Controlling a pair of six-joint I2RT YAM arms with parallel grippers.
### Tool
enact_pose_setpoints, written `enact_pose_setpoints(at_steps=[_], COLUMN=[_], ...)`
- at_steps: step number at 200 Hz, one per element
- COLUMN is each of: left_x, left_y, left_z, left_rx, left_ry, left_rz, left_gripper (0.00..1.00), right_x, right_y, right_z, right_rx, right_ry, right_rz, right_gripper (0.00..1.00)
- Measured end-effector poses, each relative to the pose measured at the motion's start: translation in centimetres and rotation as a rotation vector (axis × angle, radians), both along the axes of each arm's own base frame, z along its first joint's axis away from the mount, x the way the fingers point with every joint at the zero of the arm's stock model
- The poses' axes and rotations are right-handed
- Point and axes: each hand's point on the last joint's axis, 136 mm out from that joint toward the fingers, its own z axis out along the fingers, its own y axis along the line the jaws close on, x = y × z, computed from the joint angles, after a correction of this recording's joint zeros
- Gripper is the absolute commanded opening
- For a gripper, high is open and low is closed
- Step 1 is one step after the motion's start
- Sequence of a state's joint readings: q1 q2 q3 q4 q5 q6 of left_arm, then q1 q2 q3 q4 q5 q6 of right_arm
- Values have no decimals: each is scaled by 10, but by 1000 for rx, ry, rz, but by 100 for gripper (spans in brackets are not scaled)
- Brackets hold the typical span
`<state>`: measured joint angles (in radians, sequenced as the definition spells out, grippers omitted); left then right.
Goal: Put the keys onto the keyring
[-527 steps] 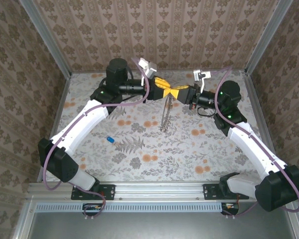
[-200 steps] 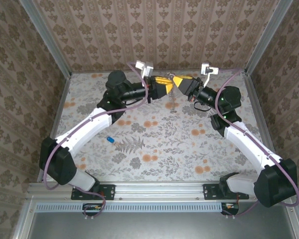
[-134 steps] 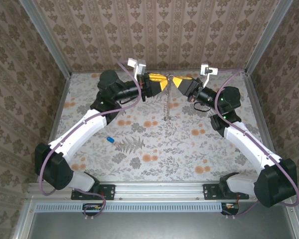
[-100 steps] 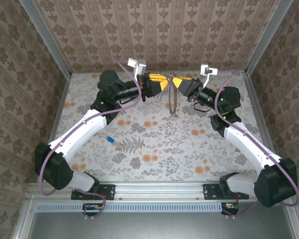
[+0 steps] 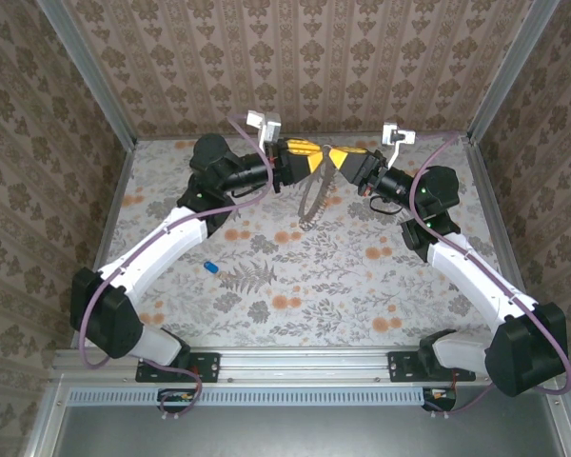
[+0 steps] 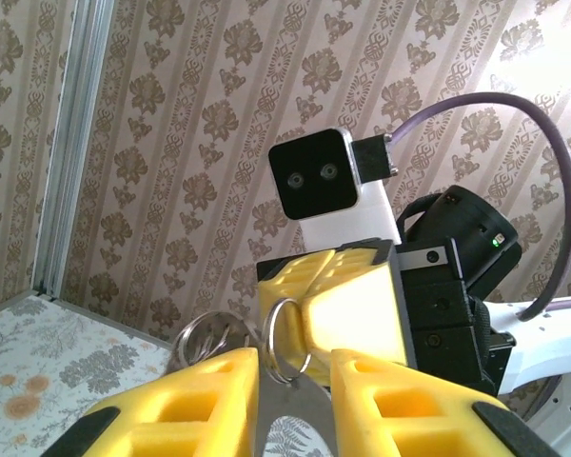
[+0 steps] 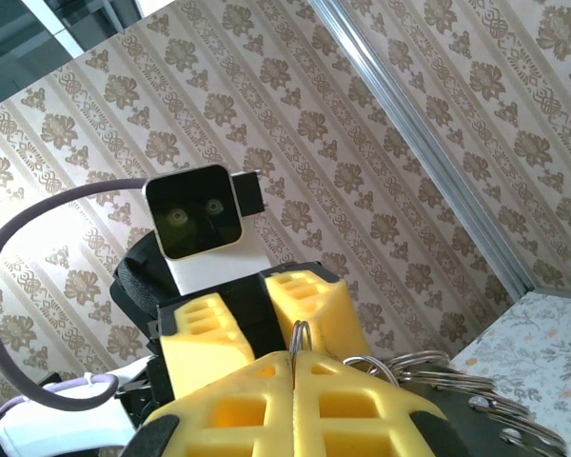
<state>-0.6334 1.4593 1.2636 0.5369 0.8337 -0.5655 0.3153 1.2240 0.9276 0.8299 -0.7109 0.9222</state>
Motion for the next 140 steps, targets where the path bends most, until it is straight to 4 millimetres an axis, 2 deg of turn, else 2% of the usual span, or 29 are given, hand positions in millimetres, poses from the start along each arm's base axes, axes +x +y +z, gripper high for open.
enact_pose_setpoints(at_steps=[53, 140], left_x=[3, 1], left_y=[-5, -6], left_z=[-7, 3], left_rx=[4, -40], left_ry=[21, 15], left_rz=[-12, -31], left_gripper=[26, 27], right_x=[-1, -1], right_y=[0, 1], right_z=[1, 1], right_rx=[2, 2], right_ry=[-1, -2], right_rz=[2, 5], right_gripper=[0, 0])
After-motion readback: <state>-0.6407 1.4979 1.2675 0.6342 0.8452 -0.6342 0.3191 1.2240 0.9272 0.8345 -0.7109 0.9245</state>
